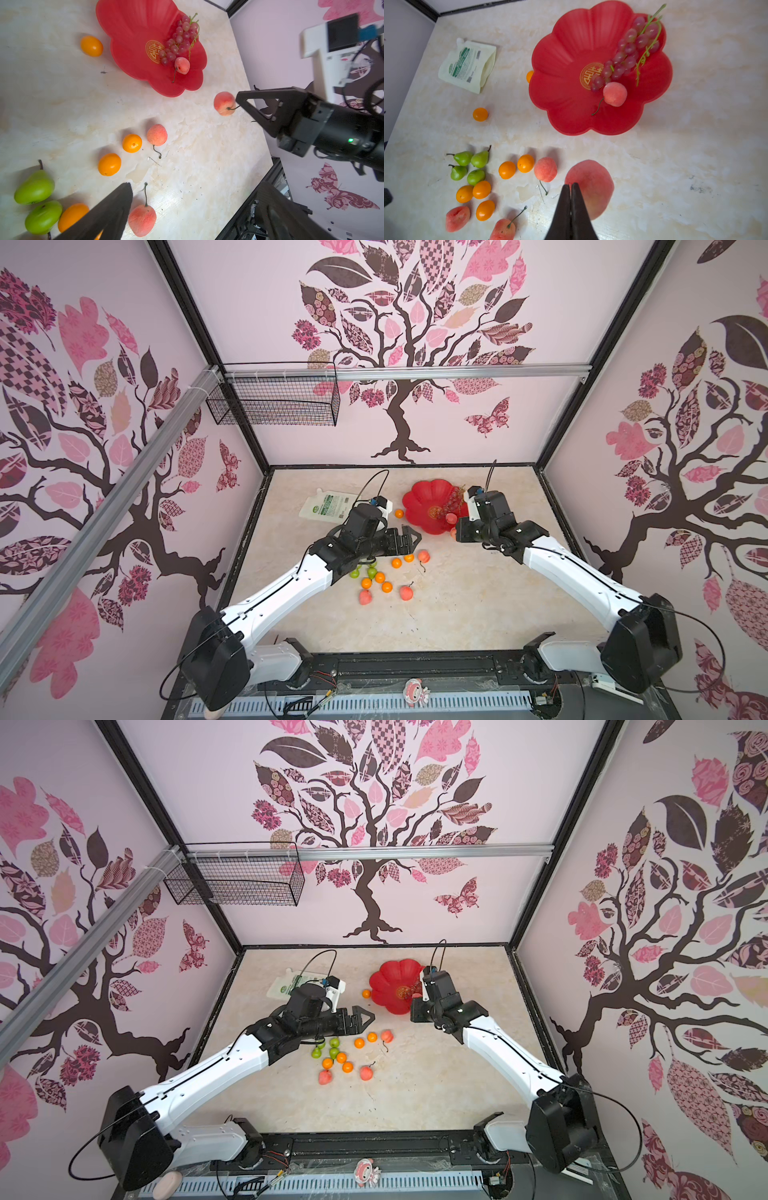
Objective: Place and organize the fake fruits in the fruit bowl
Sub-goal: 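Carry the second peach over the red bowl and lower it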
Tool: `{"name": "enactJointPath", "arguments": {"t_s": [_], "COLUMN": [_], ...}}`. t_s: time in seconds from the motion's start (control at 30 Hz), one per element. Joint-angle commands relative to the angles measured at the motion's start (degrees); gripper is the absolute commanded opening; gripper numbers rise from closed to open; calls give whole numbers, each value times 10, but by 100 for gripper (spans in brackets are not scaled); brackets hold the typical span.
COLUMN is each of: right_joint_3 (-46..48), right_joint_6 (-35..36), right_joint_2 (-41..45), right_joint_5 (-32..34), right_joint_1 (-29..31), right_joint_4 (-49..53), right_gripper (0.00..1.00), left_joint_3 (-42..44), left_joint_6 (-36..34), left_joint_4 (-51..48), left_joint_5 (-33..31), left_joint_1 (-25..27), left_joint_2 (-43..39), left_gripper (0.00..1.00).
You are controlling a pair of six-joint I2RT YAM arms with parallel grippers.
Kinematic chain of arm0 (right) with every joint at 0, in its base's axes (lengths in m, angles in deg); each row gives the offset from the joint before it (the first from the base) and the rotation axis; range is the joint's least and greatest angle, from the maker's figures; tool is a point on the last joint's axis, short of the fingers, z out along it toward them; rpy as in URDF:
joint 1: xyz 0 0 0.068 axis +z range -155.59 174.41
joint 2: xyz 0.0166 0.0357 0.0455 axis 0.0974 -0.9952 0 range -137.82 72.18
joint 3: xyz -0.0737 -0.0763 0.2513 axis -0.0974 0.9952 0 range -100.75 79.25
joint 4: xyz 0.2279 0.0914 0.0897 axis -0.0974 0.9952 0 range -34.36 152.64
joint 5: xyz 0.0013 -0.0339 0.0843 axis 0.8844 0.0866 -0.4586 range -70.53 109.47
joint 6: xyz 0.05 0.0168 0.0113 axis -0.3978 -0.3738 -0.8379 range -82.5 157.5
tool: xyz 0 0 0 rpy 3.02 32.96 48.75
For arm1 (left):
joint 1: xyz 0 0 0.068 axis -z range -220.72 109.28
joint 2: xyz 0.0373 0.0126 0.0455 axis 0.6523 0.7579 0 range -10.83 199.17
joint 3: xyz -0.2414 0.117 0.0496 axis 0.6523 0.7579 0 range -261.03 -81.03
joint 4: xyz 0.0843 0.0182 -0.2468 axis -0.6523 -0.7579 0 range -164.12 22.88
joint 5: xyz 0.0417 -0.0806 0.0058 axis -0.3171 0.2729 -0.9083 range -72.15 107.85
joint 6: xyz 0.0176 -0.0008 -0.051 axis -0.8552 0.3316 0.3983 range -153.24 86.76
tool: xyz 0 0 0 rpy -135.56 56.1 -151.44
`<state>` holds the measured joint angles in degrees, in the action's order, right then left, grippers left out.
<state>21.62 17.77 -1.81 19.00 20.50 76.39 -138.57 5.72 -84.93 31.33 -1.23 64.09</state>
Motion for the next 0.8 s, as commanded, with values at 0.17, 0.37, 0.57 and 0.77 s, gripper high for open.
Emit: {"name": "enactJointPath", "arguments": {"t_s": [0.17, 0.37, 0.57, 0.77], "right_joint_3": [6, -21, -67, -102], "right_joint_6": [0, -23, -28, -39], "right_joint_2": [21, -32, -107, -168], "right_joint_5": [106, 113, 68, 40], "right_joint_1": [-2, -35, -64, -86], "right_joint_4": [-76, -77, -65, -72], "right_gripper": [0, 0, 0, 0], "left_joint_3": [-64, -111, -153, -217], "left_joint_6": [-2, 12, 21, 21], "left_joint_4": [44, 58, 82, 85], "left_joint_5": [-1, 6, 21, 39], "left_joint_1": [0, -5, -19, -29], "left_joint_2": [64, 125, 183, 257], "left_gripper": [98, 98, 98, 98]}}
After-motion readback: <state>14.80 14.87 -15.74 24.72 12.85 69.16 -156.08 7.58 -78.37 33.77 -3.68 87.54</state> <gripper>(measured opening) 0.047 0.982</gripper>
